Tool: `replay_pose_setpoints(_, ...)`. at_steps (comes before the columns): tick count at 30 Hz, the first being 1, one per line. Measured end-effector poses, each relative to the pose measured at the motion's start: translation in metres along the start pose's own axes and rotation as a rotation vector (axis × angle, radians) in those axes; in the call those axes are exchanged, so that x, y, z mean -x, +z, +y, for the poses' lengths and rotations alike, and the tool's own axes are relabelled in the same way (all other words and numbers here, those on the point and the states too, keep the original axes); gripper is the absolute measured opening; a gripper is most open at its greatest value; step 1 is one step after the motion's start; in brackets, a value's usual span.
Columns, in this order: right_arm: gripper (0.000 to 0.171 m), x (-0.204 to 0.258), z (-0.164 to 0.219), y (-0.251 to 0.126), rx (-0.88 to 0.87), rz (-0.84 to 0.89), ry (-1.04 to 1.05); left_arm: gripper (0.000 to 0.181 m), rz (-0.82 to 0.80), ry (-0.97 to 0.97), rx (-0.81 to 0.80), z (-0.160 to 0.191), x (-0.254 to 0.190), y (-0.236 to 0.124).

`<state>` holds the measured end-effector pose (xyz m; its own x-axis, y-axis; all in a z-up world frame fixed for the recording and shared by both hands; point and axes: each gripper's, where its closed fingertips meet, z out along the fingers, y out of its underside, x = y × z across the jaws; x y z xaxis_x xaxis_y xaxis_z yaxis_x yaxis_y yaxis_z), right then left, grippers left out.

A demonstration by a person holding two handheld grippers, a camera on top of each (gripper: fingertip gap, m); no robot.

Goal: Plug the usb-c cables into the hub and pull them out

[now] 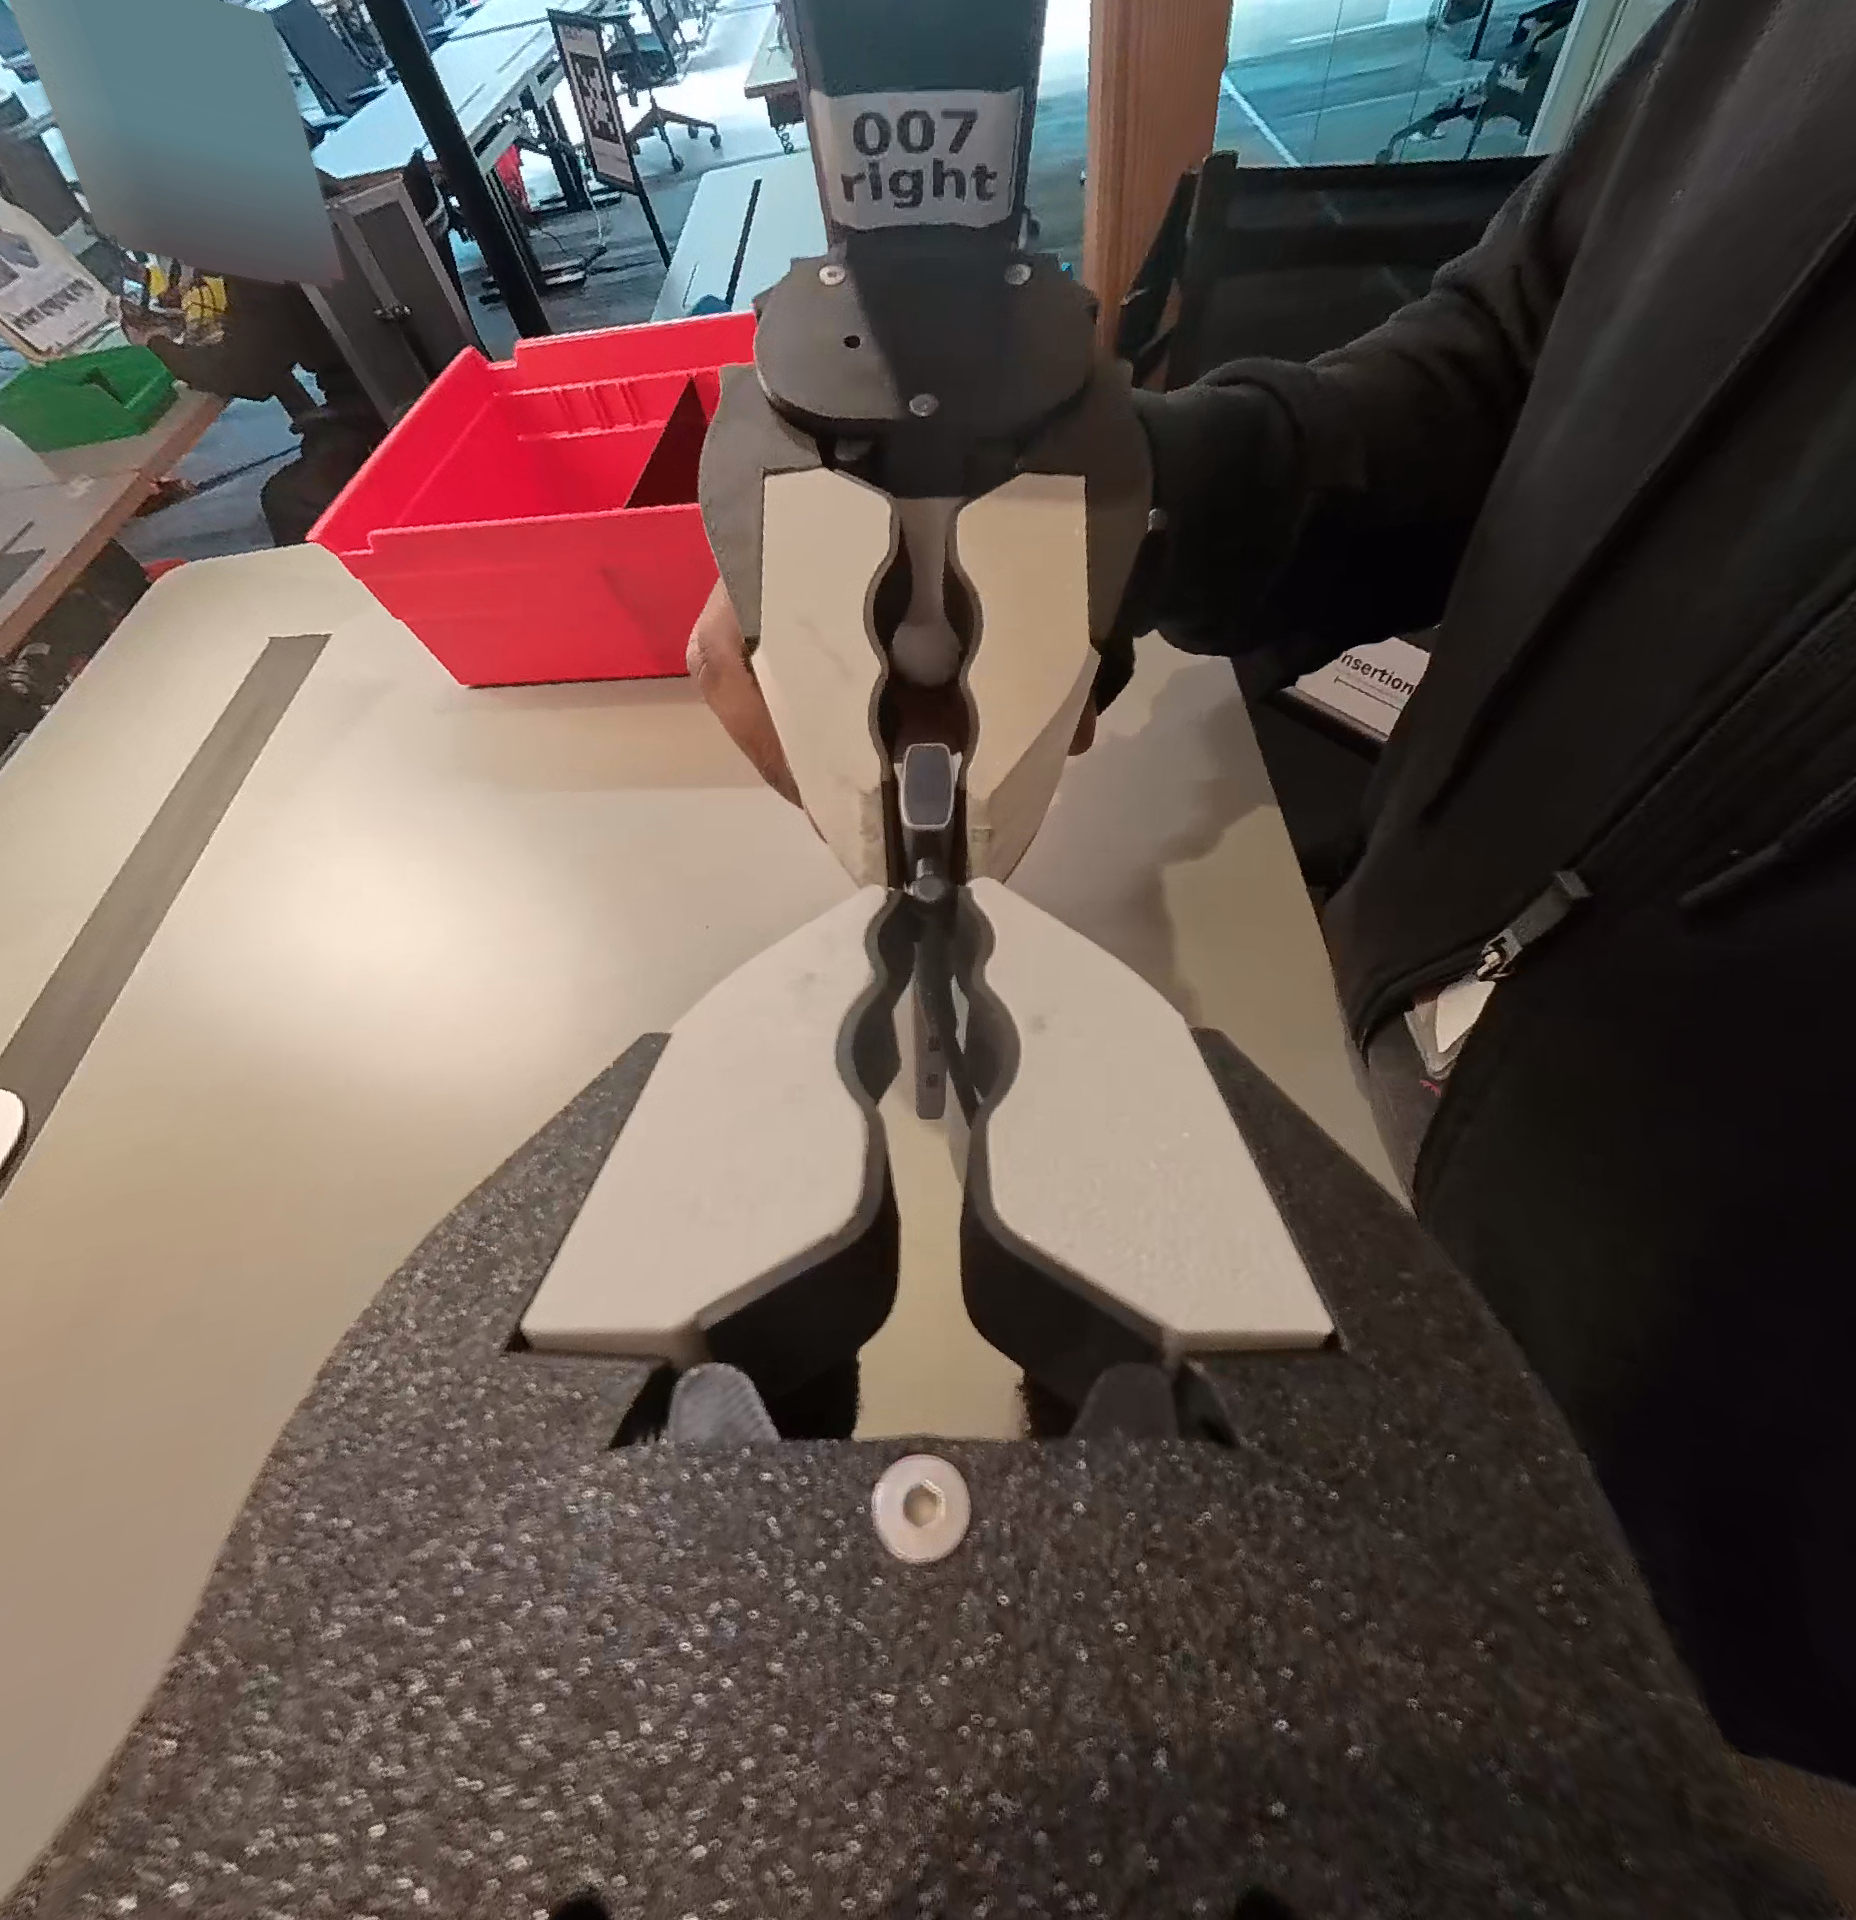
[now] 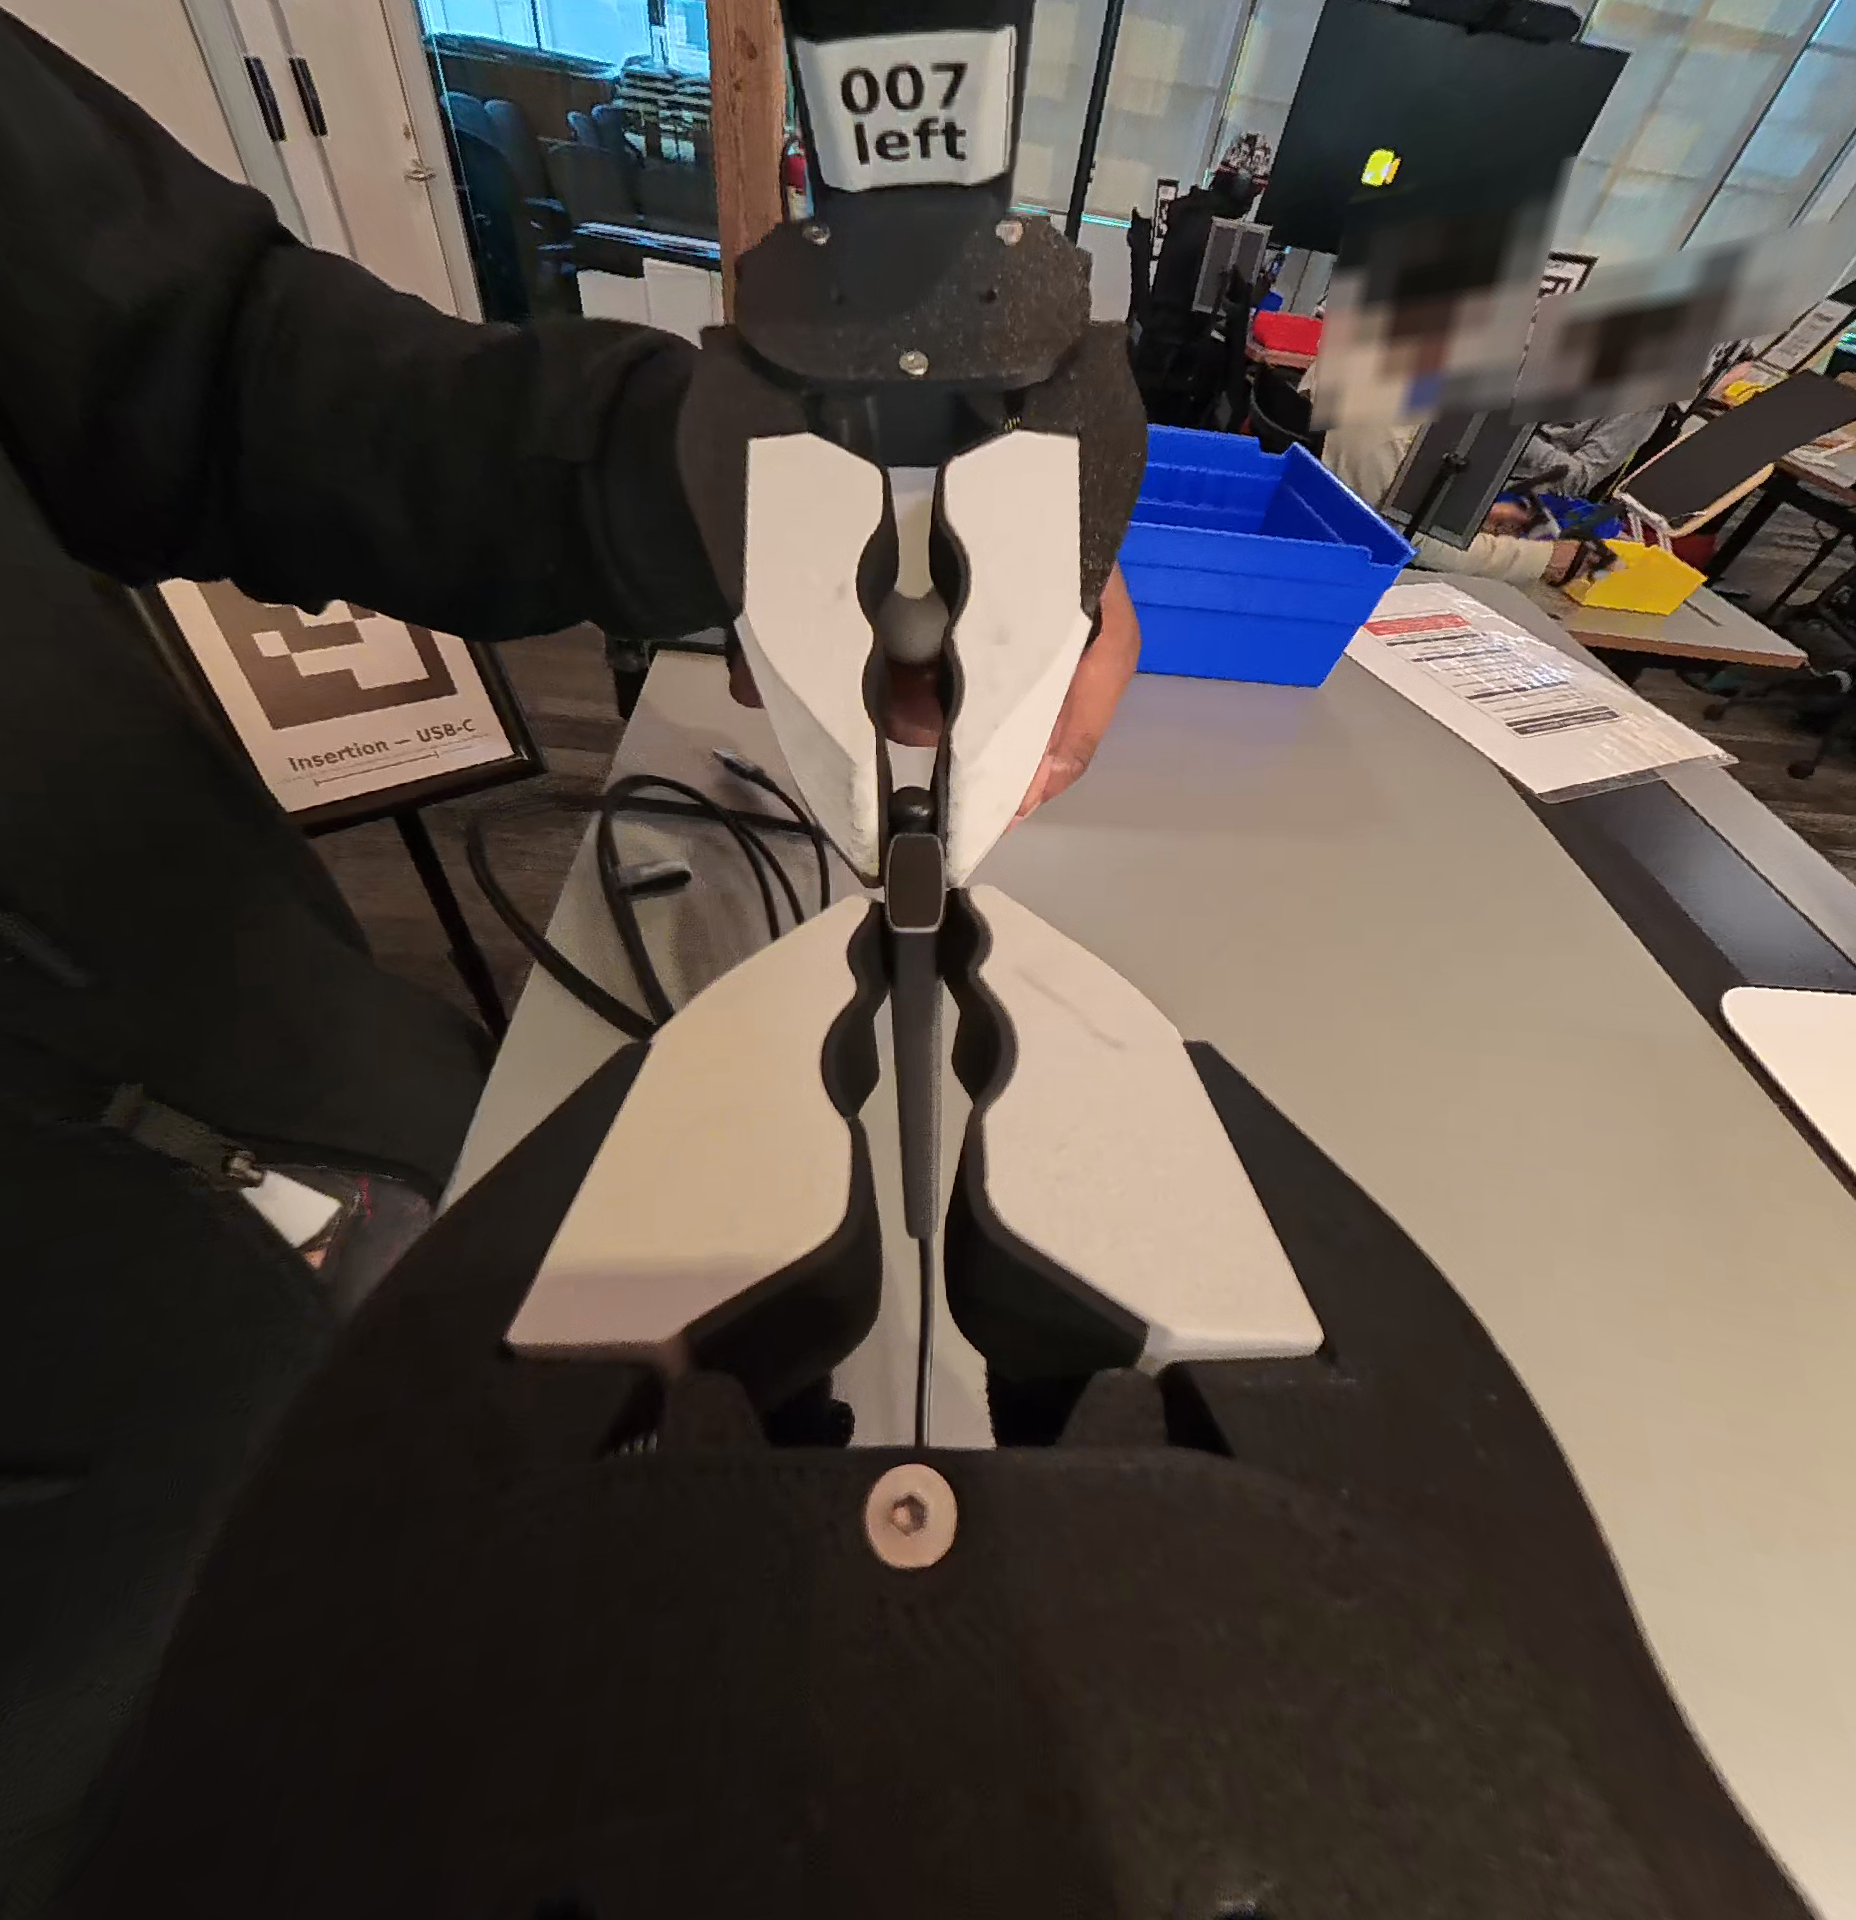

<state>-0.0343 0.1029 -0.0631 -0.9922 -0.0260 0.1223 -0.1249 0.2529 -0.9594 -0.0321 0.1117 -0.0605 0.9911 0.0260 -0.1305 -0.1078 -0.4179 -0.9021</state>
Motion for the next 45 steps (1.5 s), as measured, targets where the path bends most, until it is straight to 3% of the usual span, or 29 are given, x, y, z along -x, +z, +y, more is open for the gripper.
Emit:
replay_pose_setpoints(9, 0.011, 0.020, -0.003, -0.009, -0.017, 0.057, -0.013, 0.008, 0.052, 0.028, -0.009, -0.007, -0.021, 0.002)
replay_pose_setpoints(18, 0.011, 0.094, 0.007, -0.046, -0.016, 0.001, 0.075, 0.008, 0.068, -0.036, -0.052, -0.022, -0.094, 0.034)
replay_pose_setpoints(22, 0.011, 0.118, 0.018, -0.055, -0.026, 0.020, 0.172, 0.008, 0.059, -0.155, -0.104, -0.018, -0.118, 0.043)
replay_pose_setpoints(23, 0.010, 0.114, 0.021, -0.064, -0.039, 0.049, 0.193, 0.001, 0.033, -0.197, -0.135, -0.016, -0.112, 0.037)
replay_pose_setpoints(27, 0.011, 0.078, 0.051, -0.147, -0.075, 0.230, 0.337, 0.000, -0.126, -0.409, -0.183, 0.021, -0.066, -0.032)
replay_pose_setpoints(29, 0.011, 0.069, 0.060, -0.158, -0.008, 0.272, 0.292, 0.000, -0.179, -0.442, -0.196, 0.029, -0.051, -0.049)
replay_pose_setpoints(32, 0.010, 0.051, 0.056, -0.132, -0.016, 0.262, 0.281, 0.000, -0.142, -0.413, -0.156, 0.030, -0.047, -0.026)
replay_pose_setpoints(37, 0.010, 0.031, 0.050, -0.071, -0.066, 0.200, 0.320, 0.026, -0.094, -0.343, -0.175, 0.013, -0.034, 0.037)
replay_pose_setpoints(45, 0.010, 0.026, 0.043, -0.043, -0.097, 0.127, 0.321, 0.018, -0.005, -0.333, -0.243, 0.005, -0.031, 0.063)
